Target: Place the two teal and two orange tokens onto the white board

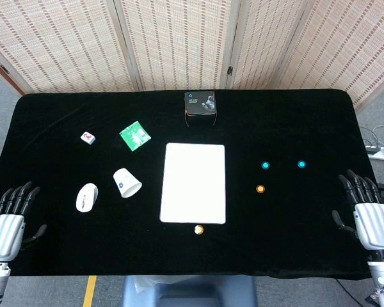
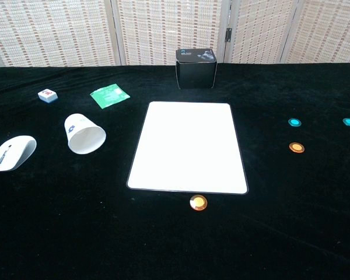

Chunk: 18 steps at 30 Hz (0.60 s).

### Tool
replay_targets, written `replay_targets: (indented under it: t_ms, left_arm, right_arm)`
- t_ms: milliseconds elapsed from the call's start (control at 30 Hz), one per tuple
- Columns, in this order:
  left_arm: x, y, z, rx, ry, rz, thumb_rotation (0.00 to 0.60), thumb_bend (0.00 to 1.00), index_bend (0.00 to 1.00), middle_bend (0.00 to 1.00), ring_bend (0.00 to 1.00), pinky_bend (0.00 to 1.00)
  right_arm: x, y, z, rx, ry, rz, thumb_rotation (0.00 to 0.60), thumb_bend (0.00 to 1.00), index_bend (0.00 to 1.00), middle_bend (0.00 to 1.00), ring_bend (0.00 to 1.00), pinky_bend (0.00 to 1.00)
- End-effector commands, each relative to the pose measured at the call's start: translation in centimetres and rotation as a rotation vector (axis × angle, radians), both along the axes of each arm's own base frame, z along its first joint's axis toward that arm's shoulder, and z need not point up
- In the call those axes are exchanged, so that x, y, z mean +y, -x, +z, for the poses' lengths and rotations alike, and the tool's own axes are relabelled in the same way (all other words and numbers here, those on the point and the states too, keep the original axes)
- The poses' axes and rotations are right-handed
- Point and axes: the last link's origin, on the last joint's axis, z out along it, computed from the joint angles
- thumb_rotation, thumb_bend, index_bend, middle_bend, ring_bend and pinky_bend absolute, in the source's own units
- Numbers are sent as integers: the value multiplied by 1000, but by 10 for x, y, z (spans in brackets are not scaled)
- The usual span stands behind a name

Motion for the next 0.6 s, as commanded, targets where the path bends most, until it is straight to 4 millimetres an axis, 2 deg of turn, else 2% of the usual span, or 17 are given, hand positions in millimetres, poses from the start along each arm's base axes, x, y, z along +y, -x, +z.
replay_targets:
  t_ms: [33,400,600]
  left_arm:
    - [0,0,-1,0,2,0,600,329,53,0,31,0]
    - [-2,2,-3,14,15,12,600,328,55,0,31,0]
    - [-2,3,-4,14,23,19,600,328,55,0,31,0]
  right_arm:
    - [2,1,3,2,6,-8,600,441,37,36,0,0]
    - [2,4,2,-2,-23,-30,600,441,37,36,0,0]
    - [-6,6,-5,-9,-69,-48,600,441,36,36,0,0]
